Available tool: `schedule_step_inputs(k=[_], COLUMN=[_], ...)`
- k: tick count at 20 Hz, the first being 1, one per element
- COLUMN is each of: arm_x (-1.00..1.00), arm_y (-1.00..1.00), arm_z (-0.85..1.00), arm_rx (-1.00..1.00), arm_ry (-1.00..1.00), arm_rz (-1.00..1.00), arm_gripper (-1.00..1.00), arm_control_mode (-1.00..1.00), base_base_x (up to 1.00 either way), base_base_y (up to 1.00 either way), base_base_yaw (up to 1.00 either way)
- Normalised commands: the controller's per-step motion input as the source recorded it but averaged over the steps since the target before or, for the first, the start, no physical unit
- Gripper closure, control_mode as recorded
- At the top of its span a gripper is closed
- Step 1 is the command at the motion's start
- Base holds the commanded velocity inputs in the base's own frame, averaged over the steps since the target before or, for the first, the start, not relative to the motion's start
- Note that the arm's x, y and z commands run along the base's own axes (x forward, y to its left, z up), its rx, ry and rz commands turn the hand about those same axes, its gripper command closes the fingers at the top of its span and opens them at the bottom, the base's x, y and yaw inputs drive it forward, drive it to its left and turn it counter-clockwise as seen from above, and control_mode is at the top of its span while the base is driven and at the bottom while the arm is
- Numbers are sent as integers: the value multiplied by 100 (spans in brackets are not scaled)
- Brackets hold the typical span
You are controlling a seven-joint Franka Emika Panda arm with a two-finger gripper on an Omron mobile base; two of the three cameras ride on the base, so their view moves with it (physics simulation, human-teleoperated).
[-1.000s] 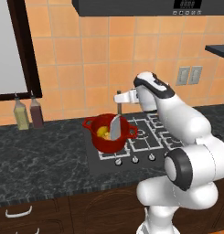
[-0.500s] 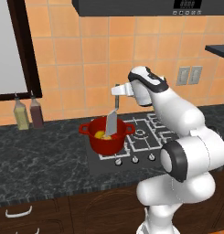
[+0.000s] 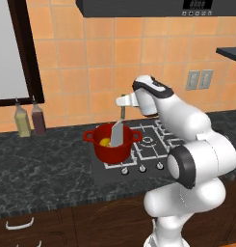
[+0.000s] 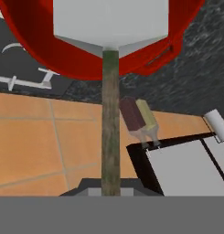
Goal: Put the squash and lemon in the pot. Retrieve the spatula and lightly stir the vegetables in the pot.
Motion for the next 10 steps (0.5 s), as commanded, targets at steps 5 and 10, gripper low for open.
schedule_step_inputs(k=[5, 10], arm_x=[0, 0], arm_y=[4, 4], arm_z=[-49, -9], arm_rx=[-1, 0], arm_ry=[0, -11], arm_rz=[0, -4], arm_gripper=[100, 100], arm_control_mode=[-100, -100], base_base_x=[0, 0], base_base_y=[0, 0], base_base_yaw=[0, 0])
